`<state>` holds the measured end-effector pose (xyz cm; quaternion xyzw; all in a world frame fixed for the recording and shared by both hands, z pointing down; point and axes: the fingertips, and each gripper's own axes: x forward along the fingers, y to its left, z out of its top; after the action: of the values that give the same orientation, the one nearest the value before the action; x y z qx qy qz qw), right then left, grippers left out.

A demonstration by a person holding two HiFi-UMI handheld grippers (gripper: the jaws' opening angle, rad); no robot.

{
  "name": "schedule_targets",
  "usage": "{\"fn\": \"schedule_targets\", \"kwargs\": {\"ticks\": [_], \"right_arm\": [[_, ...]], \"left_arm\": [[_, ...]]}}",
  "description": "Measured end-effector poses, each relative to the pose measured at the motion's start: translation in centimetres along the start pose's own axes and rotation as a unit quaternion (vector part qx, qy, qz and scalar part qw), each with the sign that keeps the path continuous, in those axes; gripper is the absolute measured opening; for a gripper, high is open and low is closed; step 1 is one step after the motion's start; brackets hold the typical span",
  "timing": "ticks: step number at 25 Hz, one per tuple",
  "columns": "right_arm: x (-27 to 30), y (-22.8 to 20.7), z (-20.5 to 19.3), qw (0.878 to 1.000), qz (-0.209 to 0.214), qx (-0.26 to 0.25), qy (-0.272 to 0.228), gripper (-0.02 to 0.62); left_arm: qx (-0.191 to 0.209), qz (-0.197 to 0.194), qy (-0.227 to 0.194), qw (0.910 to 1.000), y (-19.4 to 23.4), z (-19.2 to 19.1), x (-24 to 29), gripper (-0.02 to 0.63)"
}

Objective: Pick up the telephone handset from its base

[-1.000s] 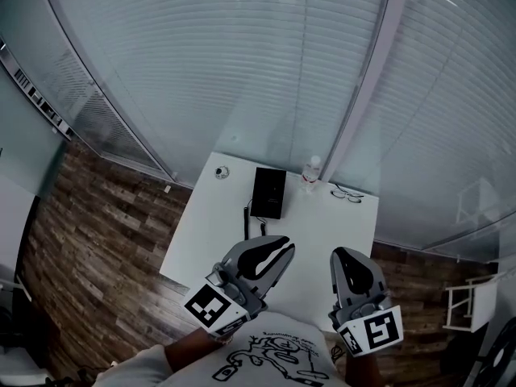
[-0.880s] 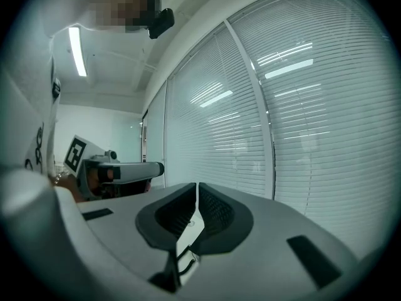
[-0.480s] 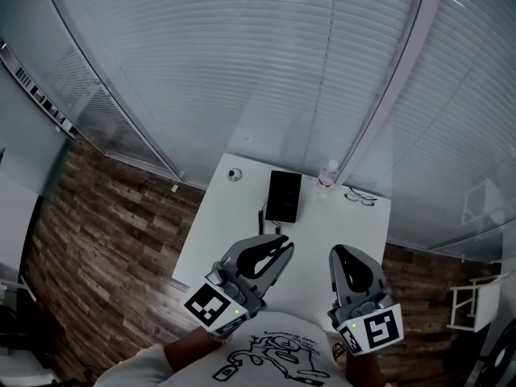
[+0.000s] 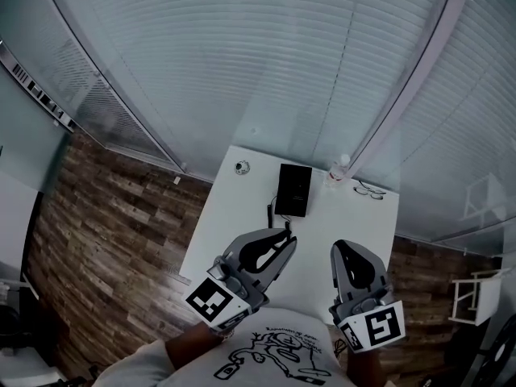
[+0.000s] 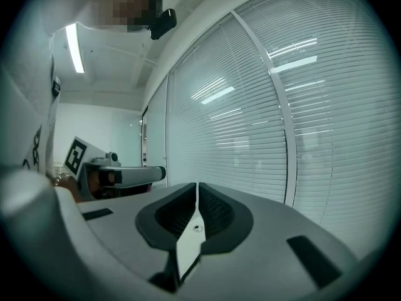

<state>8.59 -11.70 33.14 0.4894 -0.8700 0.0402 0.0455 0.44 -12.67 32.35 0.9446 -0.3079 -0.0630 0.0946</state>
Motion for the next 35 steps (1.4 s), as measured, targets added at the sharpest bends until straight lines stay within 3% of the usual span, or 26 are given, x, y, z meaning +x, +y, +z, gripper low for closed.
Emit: {"fn": "schedule_targets", "kwargs": {"ticks": [11,21,35], "right_arm": [[0.3,0.6,-4.1,0.999,-0.002,0.023,0.04,0.011],[0.8,-0.5,-6.4,0.999,-0.013,0.021,0.048,0.011],[4.5,-3.4,-12.4,0.996,-0.026,0.023,0.087,0.011]], "left_arm": [[-0.029,0.007,0.04,0.9988,1.1,-4.4,-0.9,0.044],[-0.033,0.018,0.063,0.9973,2.6,-6.9,-0.3,0.044],[-0.027,0.033,0.118,0.992,6.6,-13.9,2.2,0.046]]}}
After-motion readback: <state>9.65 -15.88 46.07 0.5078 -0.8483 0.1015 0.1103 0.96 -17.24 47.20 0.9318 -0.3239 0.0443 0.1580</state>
